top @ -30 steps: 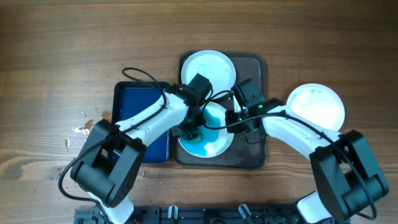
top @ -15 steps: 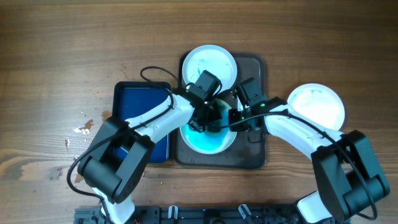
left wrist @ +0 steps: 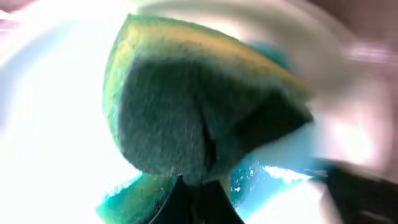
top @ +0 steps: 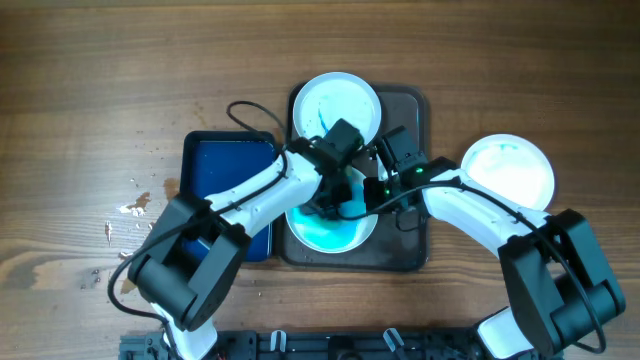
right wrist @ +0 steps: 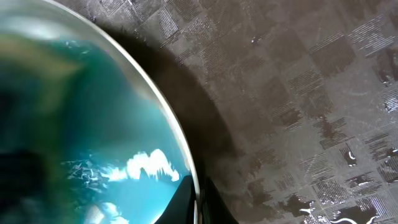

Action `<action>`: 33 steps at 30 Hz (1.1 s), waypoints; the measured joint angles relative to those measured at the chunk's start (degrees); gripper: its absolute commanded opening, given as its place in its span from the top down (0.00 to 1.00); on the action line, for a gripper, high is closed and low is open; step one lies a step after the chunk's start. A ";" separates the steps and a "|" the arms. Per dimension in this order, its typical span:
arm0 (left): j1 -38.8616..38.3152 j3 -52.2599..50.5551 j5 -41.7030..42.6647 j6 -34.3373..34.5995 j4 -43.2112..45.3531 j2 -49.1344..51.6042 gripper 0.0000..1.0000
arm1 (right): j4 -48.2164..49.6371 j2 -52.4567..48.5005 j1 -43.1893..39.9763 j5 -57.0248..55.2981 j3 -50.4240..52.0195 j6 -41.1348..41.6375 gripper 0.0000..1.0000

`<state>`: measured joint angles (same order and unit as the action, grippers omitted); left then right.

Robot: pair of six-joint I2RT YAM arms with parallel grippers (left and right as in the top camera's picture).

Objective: Clean dirty plates on tray and stack at the side
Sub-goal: 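Scrub the right-held plate with the sponge in the left gripper, then return the sponge to the blue tray with the left gripper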

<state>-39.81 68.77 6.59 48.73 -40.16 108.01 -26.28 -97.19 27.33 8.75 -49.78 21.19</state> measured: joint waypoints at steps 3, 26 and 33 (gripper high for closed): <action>-2.05 -0.04 6.45 0.00 2.58 0.02 0.96 | -0.13 0.00 -0.28 0.04 0.00 0.17 0.96; 21.16 -3.52 -18.08 -3.87 -22.69 -30.93 0.96 | -0.28 0.00 -0.26 0.00 -0.02 0.17 0.96; 28.00 -22.10 -18.56 -8.37 -7.63 -24.63 0.57 | -11.96 0.07 -0.26 -1.27 -5.84 -0.09 0.96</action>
<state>-11.81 46.68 -11.97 40.36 -47.79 83.37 -38.24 -97.12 27.07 7.49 -55.61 21.10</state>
